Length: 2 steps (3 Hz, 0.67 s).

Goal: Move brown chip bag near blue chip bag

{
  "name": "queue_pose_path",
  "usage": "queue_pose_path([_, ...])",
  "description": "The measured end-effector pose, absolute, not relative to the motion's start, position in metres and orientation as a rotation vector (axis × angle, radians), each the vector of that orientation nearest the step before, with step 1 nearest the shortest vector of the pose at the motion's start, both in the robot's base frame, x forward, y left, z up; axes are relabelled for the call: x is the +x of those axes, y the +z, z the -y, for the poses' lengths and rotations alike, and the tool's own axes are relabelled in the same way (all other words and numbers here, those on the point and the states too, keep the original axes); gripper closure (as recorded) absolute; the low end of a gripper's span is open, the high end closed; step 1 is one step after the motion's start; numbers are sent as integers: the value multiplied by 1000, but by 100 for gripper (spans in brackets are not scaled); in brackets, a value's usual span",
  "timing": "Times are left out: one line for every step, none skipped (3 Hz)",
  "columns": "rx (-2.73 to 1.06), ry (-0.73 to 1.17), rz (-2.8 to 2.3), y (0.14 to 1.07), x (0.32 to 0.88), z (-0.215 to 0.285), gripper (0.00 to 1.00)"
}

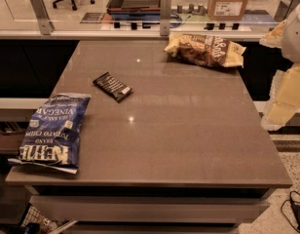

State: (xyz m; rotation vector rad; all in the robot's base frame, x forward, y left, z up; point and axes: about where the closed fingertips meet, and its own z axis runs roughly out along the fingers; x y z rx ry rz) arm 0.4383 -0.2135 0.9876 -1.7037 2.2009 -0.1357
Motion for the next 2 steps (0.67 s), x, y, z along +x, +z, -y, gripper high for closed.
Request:
queue_pose_path([-1703,-136,-2201,988,438,213,0])
queue_pose_path([-1682,-164,-2166,994,451,212,0])
